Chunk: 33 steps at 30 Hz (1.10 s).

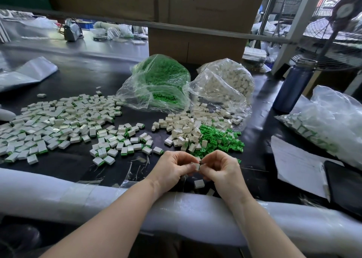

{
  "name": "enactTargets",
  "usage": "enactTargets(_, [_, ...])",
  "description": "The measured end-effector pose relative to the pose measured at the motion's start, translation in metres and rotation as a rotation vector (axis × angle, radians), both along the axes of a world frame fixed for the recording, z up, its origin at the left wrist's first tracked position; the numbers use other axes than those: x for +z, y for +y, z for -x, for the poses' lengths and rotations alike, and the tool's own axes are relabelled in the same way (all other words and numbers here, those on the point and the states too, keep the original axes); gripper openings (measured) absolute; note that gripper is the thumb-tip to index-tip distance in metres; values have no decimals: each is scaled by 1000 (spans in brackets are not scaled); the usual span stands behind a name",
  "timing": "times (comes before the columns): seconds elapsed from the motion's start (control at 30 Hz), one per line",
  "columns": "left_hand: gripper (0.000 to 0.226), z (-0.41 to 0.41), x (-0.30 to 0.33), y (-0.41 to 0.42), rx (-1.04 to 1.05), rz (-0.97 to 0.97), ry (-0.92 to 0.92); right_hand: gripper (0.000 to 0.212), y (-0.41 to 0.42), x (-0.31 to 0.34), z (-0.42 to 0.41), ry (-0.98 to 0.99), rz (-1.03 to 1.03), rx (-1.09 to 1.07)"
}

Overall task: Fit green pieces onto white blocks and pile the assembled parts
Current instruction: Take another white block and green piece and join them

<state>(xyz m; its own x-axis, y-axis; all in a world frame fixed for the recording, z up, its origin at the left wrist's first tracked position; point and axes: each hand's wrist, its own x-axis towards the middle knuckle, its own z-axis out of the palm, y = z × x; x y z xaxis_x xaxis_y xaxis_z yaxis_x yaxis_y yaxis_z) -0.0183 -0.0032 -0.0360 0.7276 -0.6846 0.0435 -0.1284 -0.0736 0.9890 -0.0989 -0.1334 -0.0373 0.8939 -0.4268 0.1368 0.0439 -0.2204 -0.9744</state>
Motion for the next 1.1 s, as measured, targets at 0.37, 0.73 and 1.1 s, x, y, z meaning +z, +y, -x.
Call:
enactTargets(0.37, [11, 1, 1, -1, -37, -26, 5, 17, 0, 0, 0, 10, -5, 31])
enactTargets(0.73, [24, 2, -5, -3, 65, -146, -298, 12, -1, -2, -1, 1, -127, -23])
enactTargets(1.1, [9, -1, -5, -3, 76, -141, -201, 15, 0, -2, -1, 30, -100, -55])
